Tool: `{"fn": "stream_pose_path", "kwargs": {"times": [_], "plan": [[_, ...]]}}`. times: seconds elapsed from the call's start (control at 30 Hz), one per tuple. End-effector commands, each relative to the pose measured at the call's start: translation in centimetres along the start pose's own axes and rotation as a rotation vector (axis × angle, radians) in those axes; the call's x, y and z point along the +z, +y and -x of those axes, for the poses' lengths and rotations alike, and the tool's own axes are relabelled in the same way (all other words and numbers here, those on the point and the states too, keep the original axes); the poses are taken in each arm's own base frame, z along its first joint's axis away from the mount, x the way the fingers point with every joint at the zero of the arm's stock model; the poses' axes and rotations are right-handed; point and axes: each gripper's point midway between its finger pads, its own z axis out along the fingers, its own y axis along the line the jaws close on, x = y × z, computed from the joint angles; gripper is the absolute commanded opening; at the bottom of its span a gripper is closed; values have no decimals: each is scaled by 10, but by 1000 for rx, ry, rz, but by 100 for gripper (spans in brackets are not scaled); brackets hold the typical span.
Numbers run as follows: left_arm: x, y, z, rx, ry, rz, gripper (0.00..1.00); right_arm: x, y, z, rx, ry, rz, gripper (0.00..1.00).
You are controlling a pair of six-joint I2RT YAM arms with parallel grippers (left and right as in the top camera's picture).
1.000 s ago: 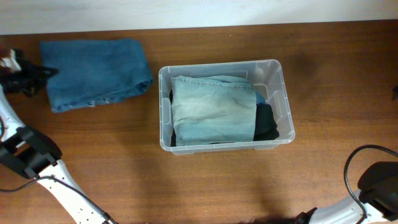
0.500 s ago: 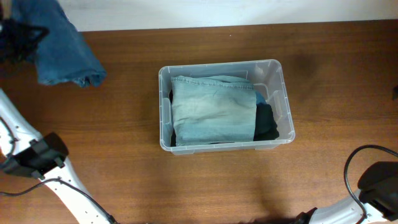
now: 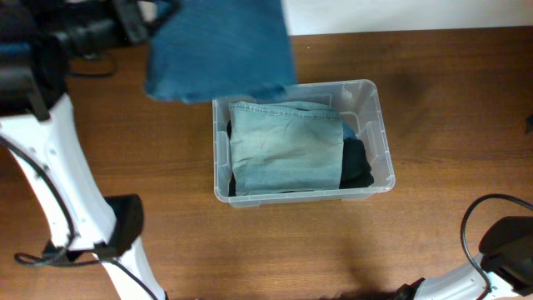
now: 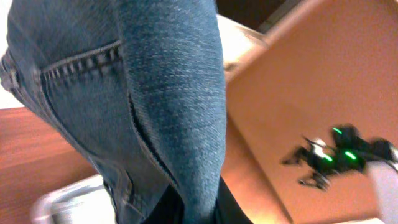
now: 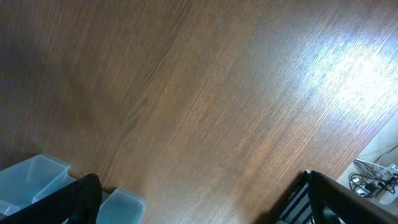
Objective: Pack container
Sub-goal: 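Lift the dark blue jeans and carry them right over the container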
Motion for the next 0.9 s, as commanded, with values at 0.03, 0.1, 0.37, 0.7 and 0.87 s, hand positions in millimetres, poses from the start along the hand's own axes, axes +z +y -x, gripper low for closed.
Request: {"fn": "stream_pose_path", "kwargs": {"times": [0.03,0.1,0.37,0.7,0.87], "plan": [[8,-65,-17,15,10,-66,1,-8,-2,-2,0,-16,3,98],[25,-73,-29,6,46,-56,1,-8,-2,-2,0,-16,3,98],[85,-94,-77,-60,173,15,1,-8,-2,-2,0,-16,3,98],[141,-126,-104,-128,212,-16,1,-8,-2,-2,0,-16,3,98],[158,-134,-104,-157,172,-10,1,-8,-2,-2,0,-16,3,98]]}}
